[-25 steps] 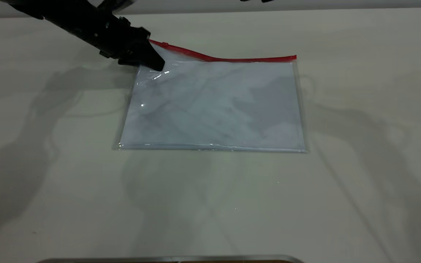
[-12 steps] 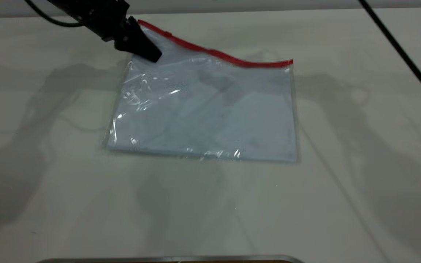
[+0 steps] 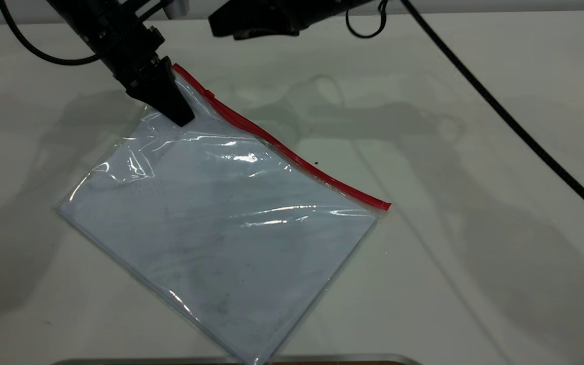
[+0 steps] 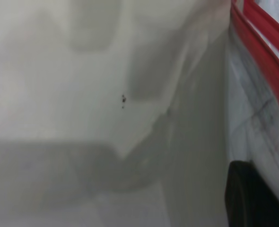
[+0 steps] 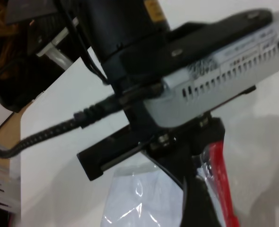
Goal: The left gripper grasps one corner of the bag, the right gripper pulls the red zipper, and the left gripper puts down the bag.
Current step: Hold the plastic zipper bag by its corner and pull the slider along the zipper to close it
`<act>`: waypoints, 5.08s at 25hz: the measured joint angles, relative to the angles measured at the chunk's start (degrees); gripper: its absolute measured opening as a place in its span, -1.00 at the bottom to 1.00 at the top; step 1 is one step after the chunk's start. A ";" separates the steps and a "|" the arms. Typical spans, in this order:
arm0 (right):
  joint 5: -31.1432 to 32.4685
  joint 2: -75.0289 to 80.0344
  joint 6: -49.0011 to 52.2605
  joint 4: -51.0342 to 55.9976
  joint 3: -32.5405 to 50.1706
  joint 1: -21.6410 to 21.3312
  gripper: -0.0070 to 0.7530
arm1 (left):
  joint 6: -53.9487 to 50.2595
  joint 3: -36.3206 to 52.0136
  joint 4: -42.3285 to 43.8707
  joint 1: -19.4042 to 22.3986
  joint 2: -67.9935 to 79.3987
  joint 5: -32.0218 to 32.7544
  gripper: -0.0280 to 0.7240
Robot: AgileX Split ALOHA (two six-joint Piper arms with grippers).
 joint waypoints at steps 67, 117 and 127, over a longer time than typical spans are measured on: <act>2.49 8.97 -1.94 5.38 -0.63 -0.34 -0.89 | 2.42 0.16 -9.41 0.55 0.05 -0.04 -0.79; 15.65 8.41 23.91 -44.34 -1.16 -13.19 -0.87 | 10.96 0.40 -27.43 2.82 -1.96 -4.84 -0.79; 16.24 7.97 28.18 -47.34 -4.24 -13.19 -0.77 | 10.97 0.40 -27.97 3.06 -2.03 -4.13 -0.79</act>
